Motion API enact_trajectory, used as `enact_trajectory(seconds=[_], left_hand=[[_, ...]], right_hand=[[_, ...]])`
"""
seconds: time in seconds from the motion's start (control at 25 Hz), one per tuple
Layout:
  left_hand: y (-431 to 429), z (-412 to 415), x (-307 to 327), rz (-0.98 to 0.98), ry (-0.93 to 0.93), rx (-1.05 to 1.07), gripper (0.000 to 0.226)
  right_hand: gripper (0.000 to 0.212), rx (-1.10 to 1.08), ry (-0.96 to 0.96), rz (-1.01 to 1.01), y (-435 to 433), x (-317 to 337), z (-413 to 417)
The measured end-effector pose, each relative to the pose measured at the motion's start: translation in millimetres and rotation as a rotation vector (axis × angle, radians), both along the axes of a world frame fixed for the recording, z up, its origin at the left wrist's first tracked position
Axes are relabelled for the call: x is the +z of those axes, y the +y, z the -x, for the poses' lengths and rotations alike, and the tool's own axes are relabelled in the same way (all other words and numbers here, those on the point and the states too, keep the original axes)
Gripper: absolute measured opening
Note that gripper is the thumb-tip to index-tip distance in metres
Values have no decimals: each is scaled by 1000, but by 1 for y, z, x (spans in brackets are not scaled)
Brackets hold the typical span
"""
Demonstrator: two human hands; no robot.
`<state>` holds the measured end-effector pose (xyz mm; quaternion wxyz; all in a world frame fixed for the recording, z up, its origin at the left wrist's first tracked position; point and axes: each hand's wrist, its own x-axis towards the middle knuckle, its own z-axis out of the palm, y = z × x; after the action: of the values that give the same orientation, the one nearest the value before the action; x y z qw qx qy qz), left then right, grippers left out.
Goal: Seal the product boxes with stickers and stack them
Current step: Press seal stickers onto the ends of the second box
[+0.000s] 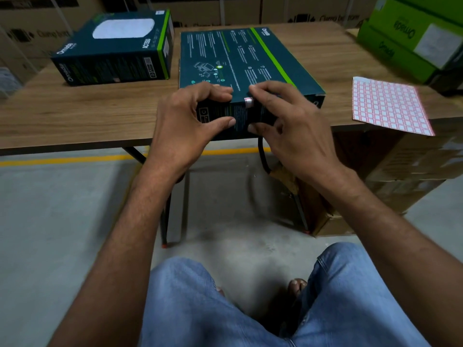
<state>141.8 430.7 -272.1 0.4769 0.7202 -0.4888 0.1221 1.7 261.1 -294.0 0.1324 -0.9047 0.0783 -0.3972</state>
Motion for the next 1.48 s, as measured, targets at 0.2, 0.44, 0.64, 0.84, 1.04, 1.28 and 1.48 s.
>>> enact_trajectory(seconds=[0.2, 0.44, 0.64, 0.84, 1.04, 1.28, 1.48], left_hand=[[-1, -2, 3, -3, 23, -6, 35], [-2, -4, 0, 51, 44, -16, 34], [2, -7, 3, 39, 41, -57, 32], [7, -13, 1, 15, -31, 29, 39], [3, -14, -8, 87, -9, 30, 38], [3, -17, -12, 125, -7, 19, 36], [0, -19, -17, 149, -19, 20, 35]], right_hand=[[27, 76, -248, -66, -1, 6, -3], [29, -6, -137, 13, -3, 10, -15], [36, 41, -73, -146, -4, 10, 1], [28, 79, -124, -96, -5, 21, -5], [31, -37, -66, 27, -2, 12, -8], [38, -15, -128, -71, 3, -2, -4], [25, -26, -135, 61, 2, 3, -11]])
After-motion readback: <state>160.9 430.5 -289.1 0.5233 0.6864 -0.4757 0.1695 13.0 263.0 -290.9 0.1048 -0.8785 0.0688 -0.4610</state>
